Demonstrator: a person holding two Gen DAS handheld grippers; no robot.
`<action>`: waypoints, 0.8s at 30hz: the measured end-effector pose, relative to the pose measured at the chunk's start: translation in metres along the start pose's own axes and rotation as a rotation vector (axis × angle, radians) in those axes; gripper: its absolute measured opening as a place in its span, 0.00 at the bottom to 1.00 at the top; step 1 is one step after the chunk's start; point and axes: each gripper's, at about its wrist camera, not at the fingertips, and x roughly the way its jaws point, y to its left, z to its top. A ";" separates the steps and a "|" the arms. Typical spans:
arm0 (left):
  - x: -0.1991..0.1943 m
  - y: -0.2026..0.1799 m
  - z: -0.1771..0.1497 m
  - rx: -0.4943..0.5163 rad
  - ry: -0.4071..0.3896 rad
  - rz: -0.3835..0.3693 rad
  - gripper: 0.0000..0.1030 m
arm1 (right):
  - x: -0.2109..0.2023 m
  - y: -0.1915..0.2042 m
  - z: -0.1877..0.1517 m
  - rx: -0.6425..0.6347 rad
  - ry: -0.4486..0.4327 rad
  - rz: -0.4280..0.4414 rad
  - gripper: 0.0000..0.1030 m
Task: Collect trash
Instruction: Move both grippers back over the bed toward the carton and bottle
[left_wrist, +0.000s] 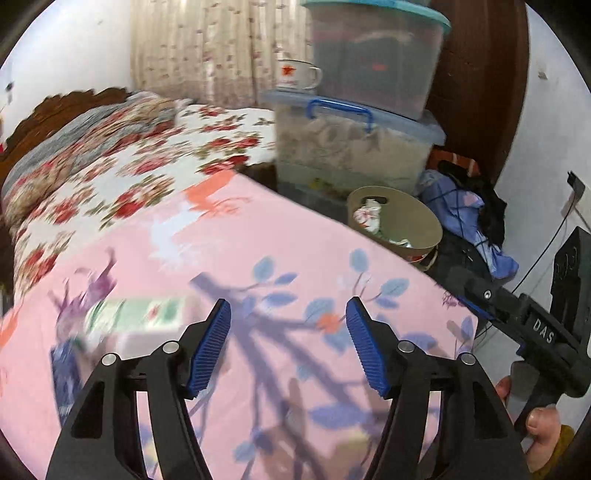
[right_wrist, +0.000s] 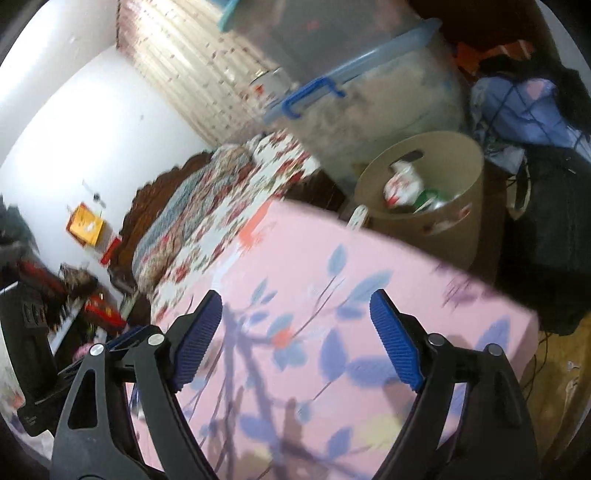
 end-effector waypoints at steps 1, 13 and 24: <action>-0.005 0.004 -0.005 -0.007 -0.004 0.006 0.60 | 0.000 0.010 -0.007 -0.017 0.017 -0.002 0.83; -0.056 0.057 -0.053 -0.066 -0.057 0.091 0.71 | -0.017 0.068 -0.045 -0.054 0.028 -0.055 0.96; -0.071 0.058 -0.063 -0.075 -0.072 0.074 0.89 | -0.038 0.085 -0.056 -0.084 -0.016 -0.085 0.97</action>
